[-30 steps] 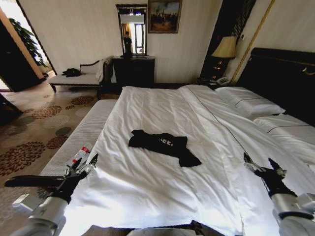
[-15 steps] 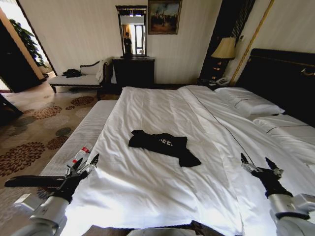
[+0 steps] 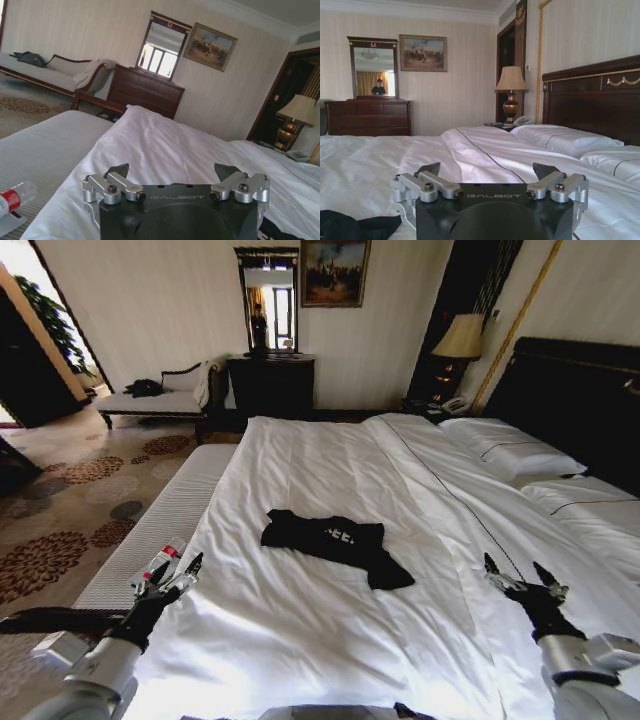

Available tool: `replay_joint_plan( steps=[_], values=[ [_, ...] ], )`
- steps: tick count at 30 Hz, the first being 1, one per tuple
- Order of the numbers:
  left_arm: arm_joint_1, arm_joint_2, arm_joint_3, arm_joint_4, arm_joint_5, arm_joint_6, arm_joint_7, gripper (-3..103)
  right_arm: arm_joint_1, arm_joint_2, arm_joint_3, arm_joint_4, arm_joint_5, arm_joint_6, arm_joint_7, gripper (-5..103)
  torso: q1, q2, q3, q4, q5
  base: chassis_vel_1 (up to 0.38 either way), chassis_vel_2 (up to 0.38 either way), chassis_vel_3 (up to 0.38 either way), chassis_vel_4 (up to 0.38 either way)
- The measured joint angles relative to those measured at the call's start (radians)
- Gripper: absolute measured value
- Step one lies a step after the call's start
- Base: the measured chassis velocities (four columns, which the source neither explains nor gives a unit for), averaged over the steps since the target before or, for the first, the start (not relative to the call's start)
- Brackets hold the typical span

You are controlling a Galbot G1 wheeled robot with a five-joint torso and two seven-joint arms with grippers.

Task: Fold the clothes on the bed.

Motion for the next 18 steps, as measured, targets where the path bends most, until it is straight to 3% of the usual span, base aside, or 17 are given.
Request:
replay_joint_plan(
  steps=[2,10,18],
  values=[
    [-0.001,-0.001,0.001,0.0,-0.005,0.001,-0.006,93,-0.001,0.001,0.0,0.0,-0.002,-0.001,0.0,100,0.0,0.0,0.0,0.0,0.0,0.0,0.0,0.0,0.0],
    [-0.001,-0.001,0.004,0.006,-0.002,0.001,-0.007,100,-0.003,0.005,-0.004,-0.004,-0.006,-0.001,0.003,100,0.0,0.0,0.0,-0.0003,0.0,0.0,0.0,0.0,0.0],
    [-0.003,0.002,0.01,0.017,-0.006,0.003,-0.001,100,-0.001,-0.014,-0.032,-0.004,-0.008,0.0,0.003,100,0.0,0.0,0.0,-0.0002,0.0,0.0,0.0,0.0,0.0]
  ],
)
